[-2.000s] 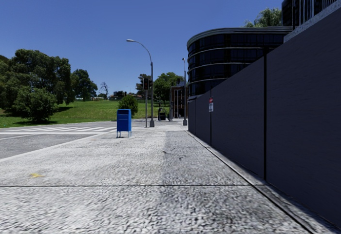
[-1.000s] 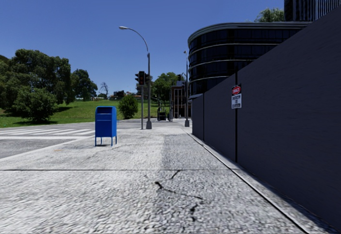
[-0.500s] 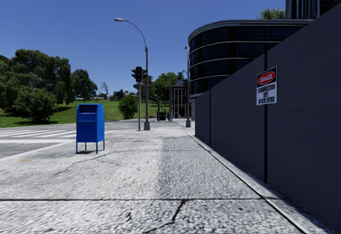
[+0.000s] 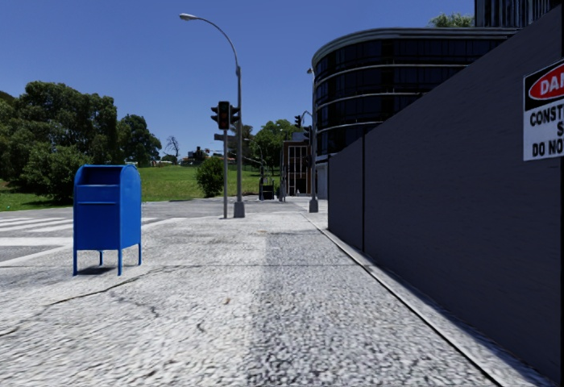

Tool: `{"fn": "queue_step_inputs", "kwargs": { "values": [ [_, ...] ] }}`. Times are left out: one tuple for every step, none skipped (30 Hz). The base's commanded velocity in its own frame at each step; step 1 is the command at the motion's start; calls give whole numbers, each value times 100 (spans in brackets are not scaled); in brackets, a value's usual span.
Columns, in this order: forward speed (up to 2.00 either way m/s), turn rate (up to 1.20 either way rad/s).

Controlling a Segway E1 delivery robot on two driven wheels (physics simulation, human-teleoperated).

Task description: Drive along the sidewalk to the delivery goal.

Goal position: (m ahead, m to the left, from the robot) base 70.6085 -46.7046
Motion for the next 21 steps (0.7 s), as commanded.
{"fn": "queue_step_inputs", "kwargs": {
  "values": [
    [200, 0],
    [200, 0],
    [200, 0],
    [200, 0],
    [200, 0],
    [200, 0],
    [200, 0],
    [200, 0],
    [200, 0],
    [200, 0],
    [200, 0],
    [200, 0],
    [200, 0],
    [200, 0],
    [200, 0],
    [200, 0],
    [200, 0],
    [200, 0],
    [200, 0],
    [200, 0],
    [200, 0]
  ]
}}
